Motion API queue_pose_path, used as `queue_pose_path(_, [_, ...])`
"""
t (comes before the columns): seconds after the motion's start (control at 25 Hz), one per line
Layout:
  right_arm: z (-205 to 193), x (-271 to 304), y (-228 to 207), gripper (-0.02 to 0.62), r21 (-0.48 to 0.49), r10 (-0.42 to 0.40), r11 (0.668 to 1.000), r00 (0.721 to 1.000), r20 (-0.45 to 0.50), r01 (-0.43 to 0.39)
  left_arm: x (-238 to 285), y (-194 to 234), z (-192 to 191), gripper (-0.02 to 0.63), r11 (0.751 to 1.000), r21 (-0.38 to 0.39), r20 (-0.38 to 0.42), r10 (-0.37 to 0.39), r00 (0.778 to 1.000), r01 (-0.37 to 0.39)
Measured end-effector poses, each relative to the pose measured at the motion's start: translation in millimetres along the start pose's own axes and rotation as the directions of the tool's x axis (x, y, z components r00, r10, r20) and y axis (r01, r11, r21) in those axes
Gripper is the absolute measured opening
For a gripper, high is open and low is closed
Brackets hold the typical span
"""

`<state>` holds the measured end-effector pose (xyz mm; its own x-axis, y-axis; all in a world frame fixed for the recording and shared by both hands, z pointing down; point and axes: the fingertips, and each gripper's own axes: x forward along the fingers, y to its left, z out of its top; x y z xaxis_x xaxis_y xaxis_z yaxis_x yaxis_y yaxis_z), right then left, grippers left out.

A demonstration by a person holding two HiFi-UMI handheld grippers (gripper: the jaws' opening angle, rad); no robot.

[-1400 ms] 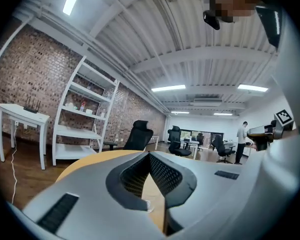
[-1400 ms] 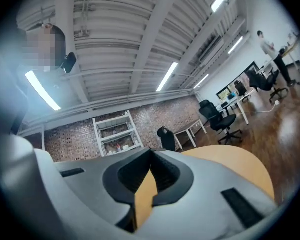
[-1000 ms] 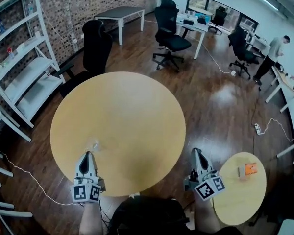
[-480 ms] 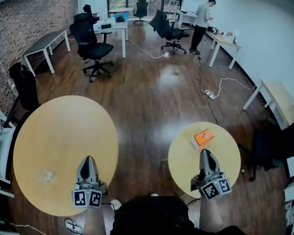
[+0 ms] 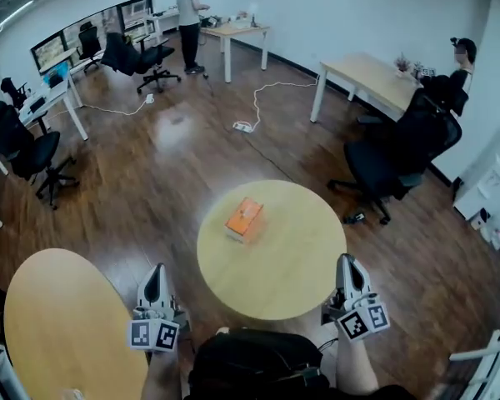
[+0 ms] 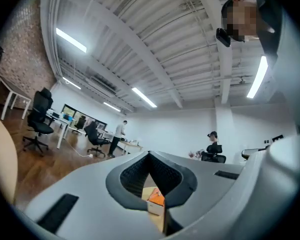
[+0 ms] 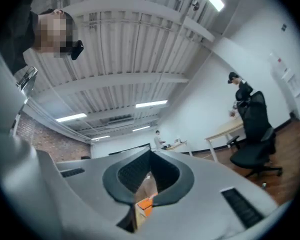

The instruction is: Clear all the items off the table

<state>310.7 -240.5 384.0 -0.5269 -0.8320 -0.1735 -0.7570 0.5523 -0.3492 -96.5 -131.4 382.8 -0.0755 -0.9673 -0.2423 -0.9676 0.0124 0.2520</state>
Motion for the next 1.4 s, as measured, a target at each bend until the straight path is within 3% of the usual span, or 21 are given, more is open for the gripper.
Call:
queue_pose_path(0.2, [1, -38, -35, 0.005, -0.024, -0.187, 0.982, 0.982, 0.03, 0.188, 55, -23, -21, 0.003, 0.987, -0.019, -0.056, -0.162, 0.985, 0.161])
queue_pose_path(0.44, [-5, -40, -41, 0.005, -0.174, -0.369, 0.915, 0.929, -0.002, 0.363, 91, -54, -40, 0.002, 0.948, -0.044, -0.098, -0.318, 0.943, 0.315])
queue_pose_path(1.04, [-11, -34, -12, 0.004, -0.195, -0.401, 0.9, 0.916, -0.023, 0.39, 106, -39, -57, 0.001, 0.919, -0.107, -0.154, -0.394, 0.906, 0.381])
queue_pose_path(1.4, [-31, -18, 4, 0.003, -0.174, -0.37, 0.919, 0.926, -0.071, 0.354, 114, -9, -65, 0.001, 0.943, -0.119, -0.179, -0.328, 0.927, 0.311])
